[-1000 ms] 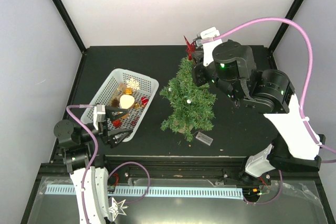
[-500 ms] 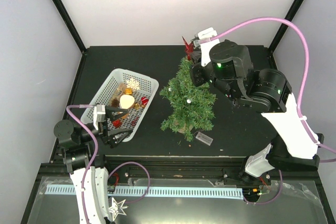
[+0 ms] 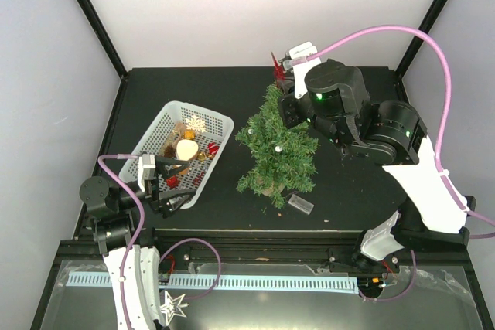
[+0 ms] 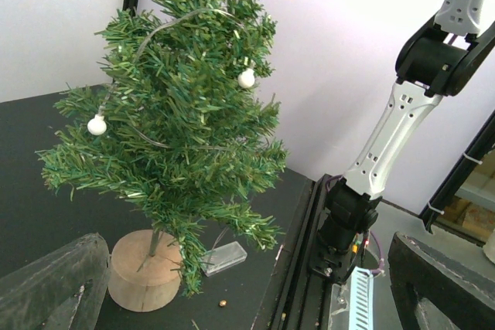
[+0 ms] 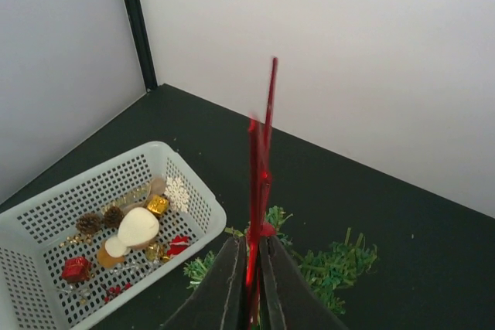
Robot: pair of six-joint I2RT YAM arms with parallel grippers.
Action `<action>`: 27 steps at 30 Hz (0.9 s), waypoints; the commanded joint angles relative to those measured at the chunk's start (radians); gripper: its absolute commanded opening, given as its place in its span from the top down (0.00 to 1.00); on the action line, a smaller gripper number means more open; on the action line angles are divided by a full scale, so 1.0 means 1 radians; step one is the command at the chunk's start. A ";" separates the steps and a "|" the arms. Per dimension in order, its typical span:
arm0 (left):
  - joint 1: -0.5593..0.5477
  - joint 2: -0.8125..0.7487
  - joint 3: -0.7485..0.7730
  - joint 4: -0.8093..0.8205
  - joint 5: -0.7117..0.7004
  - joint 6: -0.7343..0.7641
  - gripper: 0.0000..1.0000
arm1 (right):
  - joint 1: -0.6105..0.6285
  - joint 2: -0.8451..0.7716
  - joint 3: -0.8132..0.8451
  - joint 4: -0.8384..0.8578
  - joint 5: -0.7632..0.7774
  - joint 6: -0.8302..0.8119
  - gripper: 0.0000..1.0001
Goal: Decorate the small christmas tree
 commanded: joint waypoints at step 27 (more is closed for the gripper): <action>0.004 -0.008 -0.004 0.024 0.123 -0.010 0.02 | -0.006 -0.171 -0.157 0.038 0.017 0.022 0.12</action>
